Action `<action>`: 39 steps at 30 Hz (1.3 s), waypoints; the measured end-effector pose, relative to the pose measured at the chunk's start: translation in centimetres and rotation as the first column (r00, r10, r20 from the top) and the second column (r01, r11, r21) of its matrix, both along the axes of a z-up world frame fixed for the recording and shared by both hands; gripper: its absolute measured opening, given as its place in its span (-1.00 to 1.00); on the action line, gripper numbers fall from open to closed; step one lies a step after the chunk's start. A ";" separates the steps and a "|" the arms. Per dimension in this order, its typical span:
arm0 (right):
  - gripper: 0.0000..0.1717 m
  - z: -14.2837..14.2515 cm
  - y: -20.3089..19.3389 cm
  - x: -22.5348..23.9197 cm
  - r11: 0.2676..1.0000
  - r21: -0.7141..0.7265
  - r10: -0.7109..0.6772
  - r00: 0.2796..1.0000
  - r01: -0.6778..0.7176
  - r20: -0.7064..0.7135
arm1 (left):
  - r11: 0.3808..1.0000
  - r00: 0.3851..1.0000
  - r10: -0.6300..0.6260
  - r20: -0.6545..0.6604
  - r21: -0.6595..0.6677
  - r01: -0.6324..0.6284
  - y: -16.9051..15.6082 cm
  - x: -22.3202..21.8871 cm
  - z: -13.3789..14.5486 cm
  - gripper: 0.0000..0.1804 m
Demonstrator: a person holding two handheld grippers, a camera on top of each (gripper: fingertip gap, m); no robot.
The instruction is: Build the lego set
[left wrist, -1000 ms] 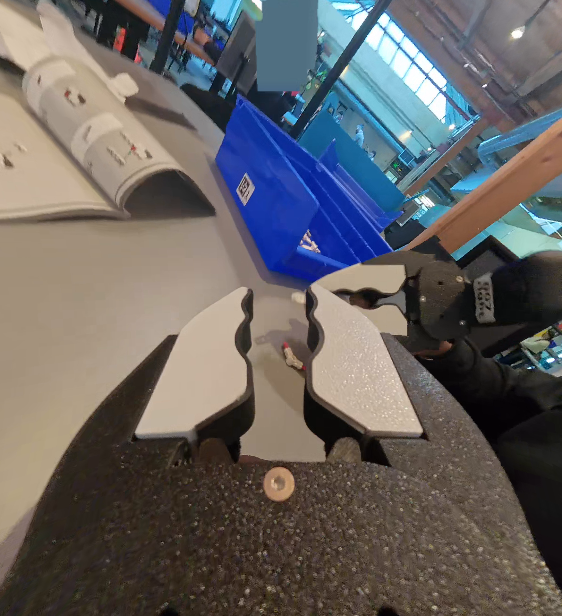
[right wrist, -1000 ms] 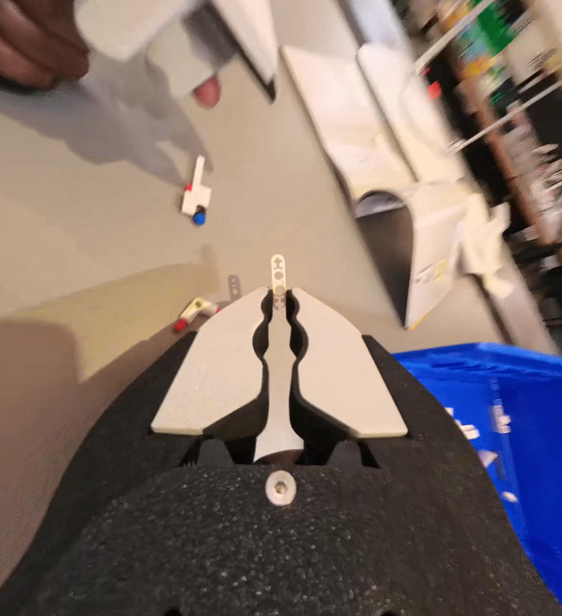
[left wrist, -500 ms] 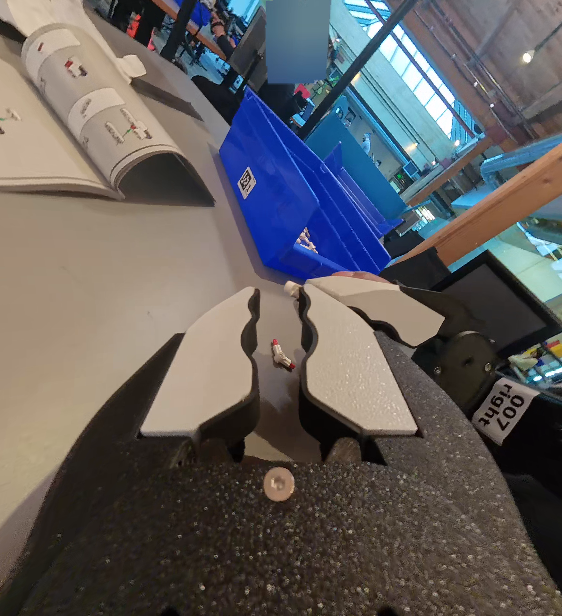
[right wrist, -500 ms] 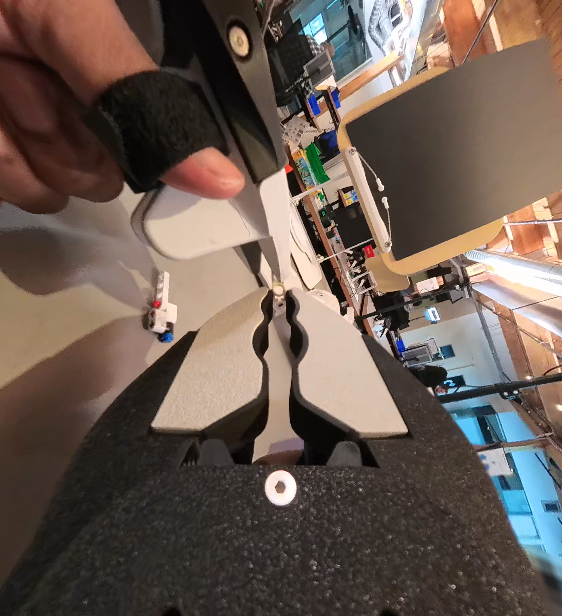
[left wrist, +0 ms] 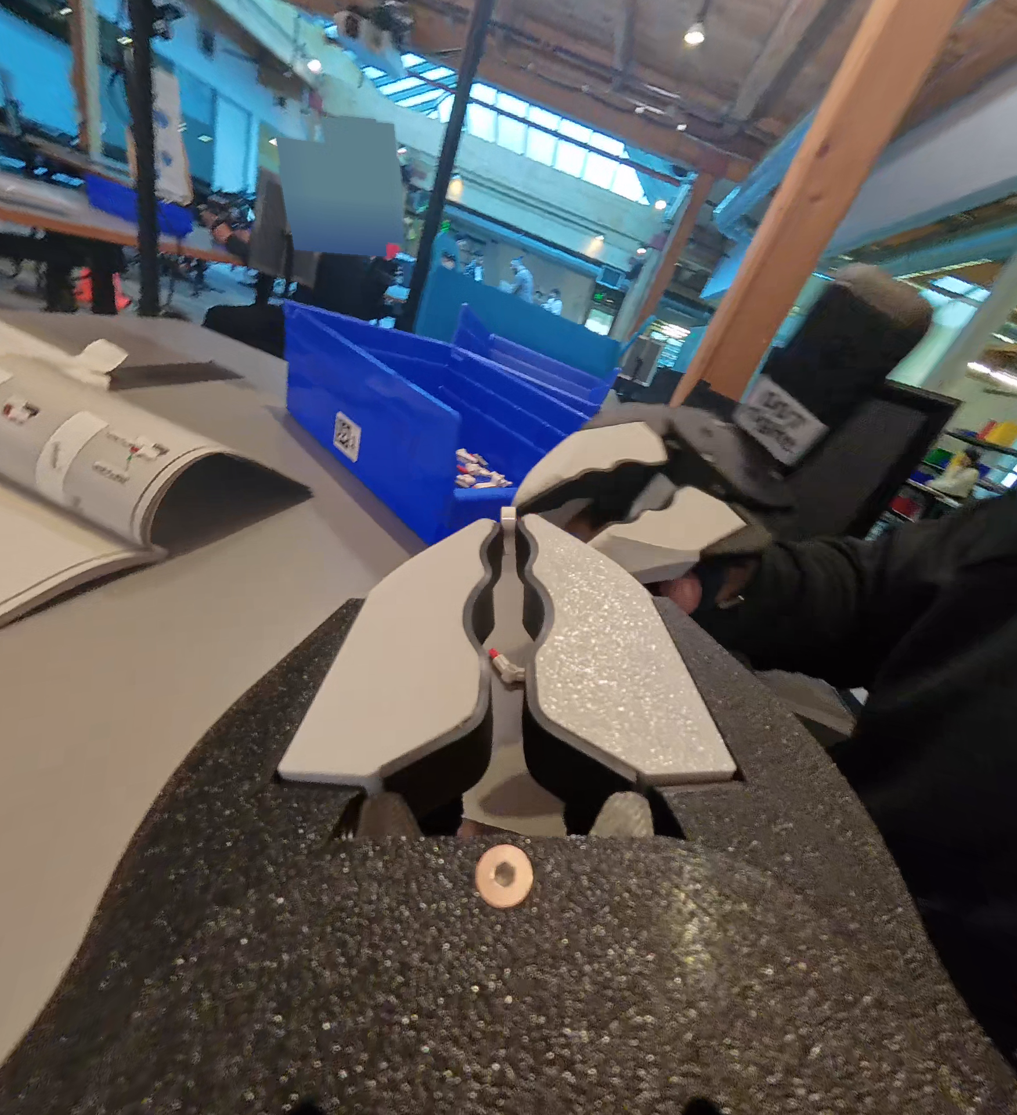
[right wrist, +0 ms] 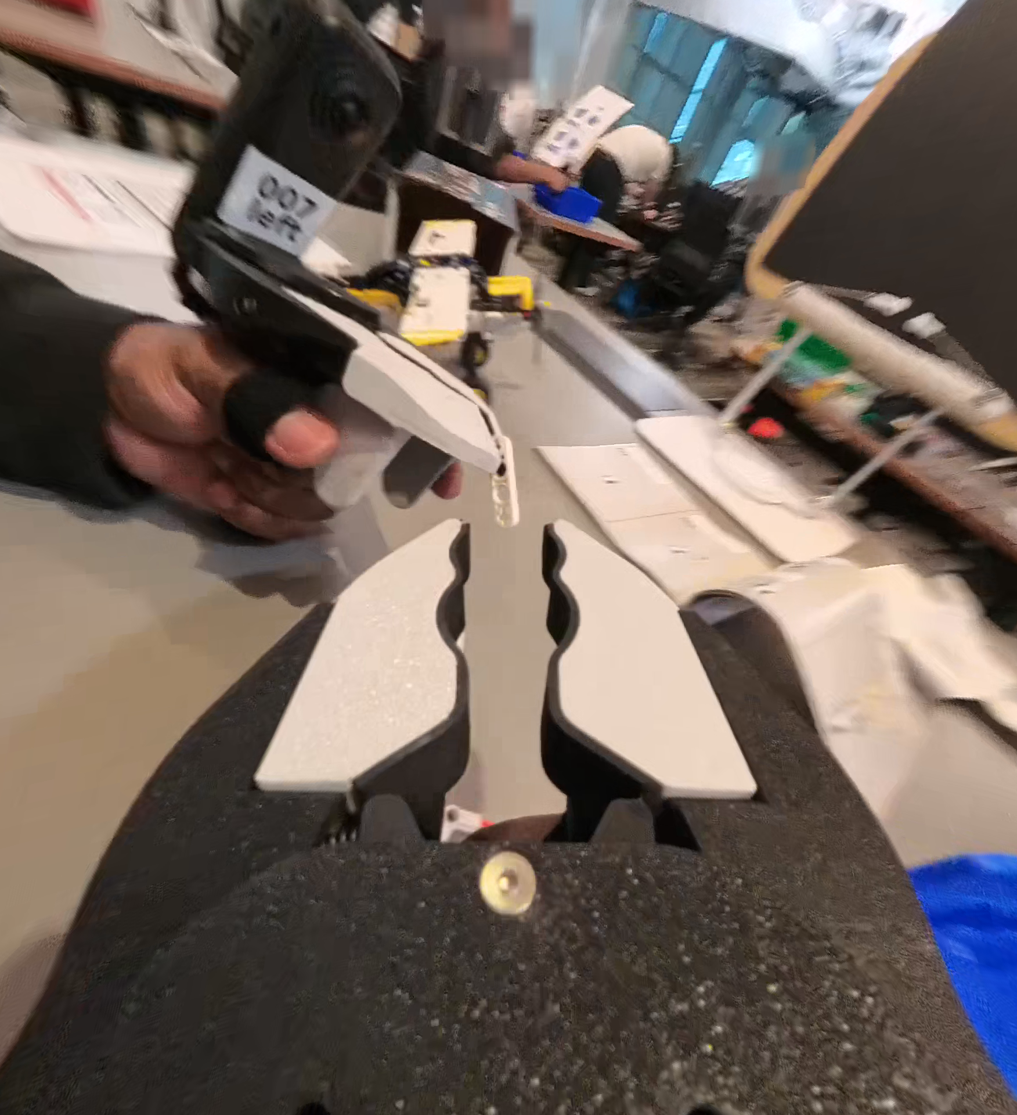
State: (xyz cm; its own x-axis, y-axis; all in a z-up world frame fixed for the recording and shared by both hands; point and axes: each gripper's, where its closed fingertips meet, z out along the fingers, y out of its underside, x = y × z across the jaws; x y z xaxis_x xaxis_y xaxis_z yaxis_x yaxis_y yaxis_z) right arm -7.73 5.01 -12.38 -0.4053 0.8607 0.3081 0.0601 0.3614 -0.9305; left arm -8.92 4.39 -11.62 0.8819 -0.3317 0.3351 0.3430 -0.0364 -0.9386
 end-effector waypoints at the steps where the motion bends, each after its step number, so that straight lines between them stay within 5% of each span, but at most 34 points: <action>1: -0.73 -0.1 -0.3 0.2 0.997 -0.057 0.056 0.998 -0.053 0.036 | 0.999 1.000 -0.027 -0.009 0.021 0.027 -0.2 0.4 0.3 -0.96; 10: -0.92 0.0 -1.4 0.4 0.971 -0.134 0.208 0.976 -0.198 0.060 | 0.990 0.992 -0.124 -0.013 0.073 0.124 -0.6 1.7 0.8 -0.96; 15: -0.94 0.3 -0.1 -0.7 0.993 -0.099 0.073 0.997 -0.072 0.006 | 0.999 0.987 -0.039 0.156 -0.010 0.041 0.4 0.0 -0.1 -0.78; 23: -0.94 -0.1 1.2 -1.8 0.953 0.208 -0.197 0.972 0.220 -0.127 | 0.994 0.884 0.016 0.467 -0.106 0.038 1.5 0.5 -0.9 -0.69; 39: -0.95 -0.7 0.4 -2.0 0.916 0.293 -0.237 0.959 0.274 -0.154 | 0.994 0.814 0.071 0.576 -0.113 -0.007 1.5 0.1 -1.0 -0.84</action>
